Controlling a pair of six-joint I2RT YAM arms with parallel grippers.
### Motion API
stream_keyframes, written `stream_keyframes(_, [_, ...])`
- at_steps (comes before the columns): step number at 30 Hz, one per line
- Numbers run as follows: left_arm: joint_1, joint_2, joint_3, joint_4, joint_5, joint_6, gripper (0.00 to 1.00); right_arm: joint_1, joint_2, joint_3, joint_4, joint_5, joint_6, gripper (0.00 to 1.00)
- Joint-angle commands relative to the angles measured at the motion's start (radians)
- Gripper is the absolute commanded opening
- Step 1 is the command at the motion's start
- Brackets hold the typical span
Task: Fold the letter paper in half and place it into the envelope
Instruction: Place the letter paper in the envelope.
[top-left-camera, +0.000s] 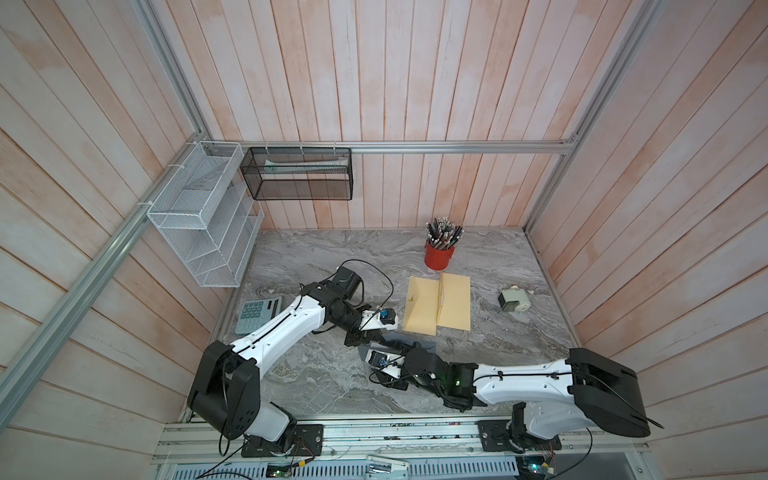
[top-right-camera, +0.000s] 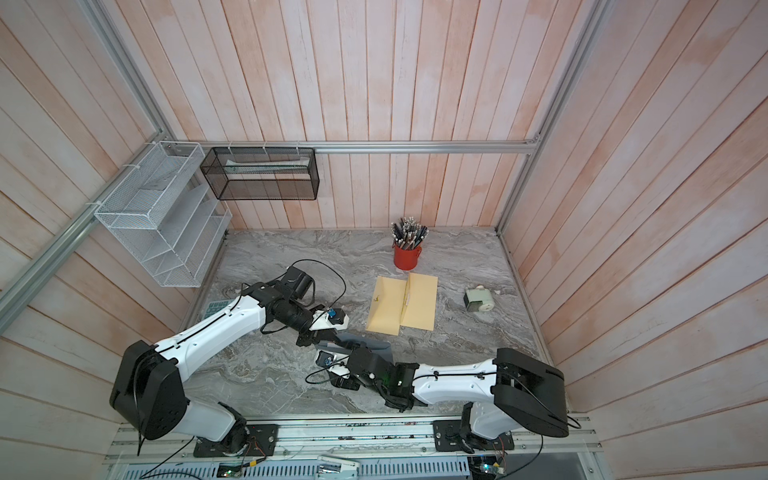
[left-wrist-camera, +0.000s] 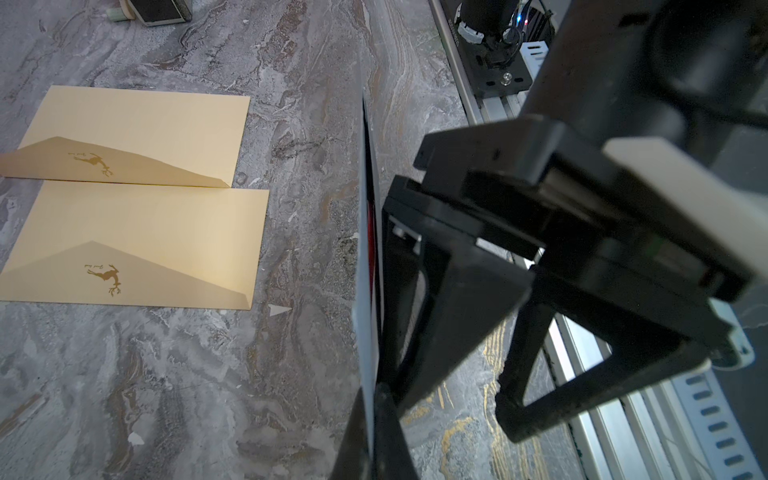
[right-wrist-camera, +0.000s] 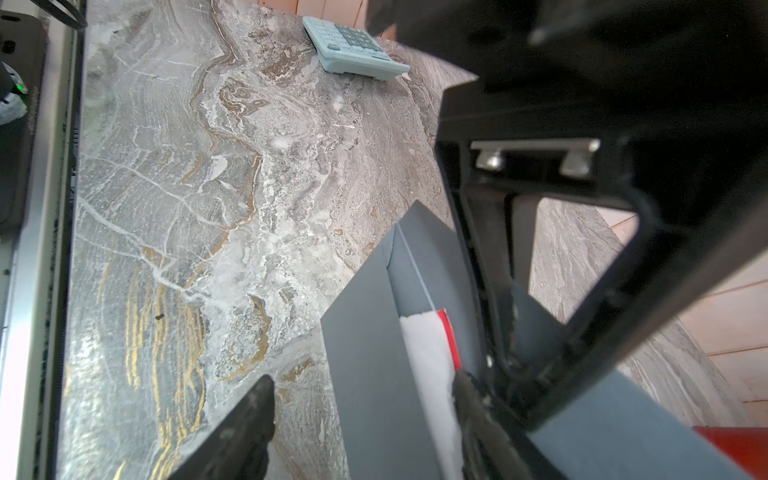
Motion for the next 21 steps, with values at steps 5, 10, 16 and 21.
stream_keyframes(5, [-0.005, 0.009, 0.008, -0.024, 0.033, -0.007, 0.0, 0.001, -0.005, 0.024, -0.005, 0.093, 0.009, 0.7])
stream_keyframes(10, [-0.005, 0.017, 0.016, -0.031, 0.039, -0.007, 0.0, 0.002, -0.045, -0.009, 0.011, 0.096, 0.013, 0.7])
stream_keyframes(16, [-0.005, 0.026, 0.019, -0.041, 0.042, -0.009, 0.0, 0.002, -0.027, 0.001, 0.016, 0.101, -0.008, 0.7])
stream_keyframes(21, [-0.005, 0.04, 0.029, -0.053, 0.054, -0.009, 0.0, 0.002, -0.012, -0.002, 0.031, 0.107, -0.021, 0.7])
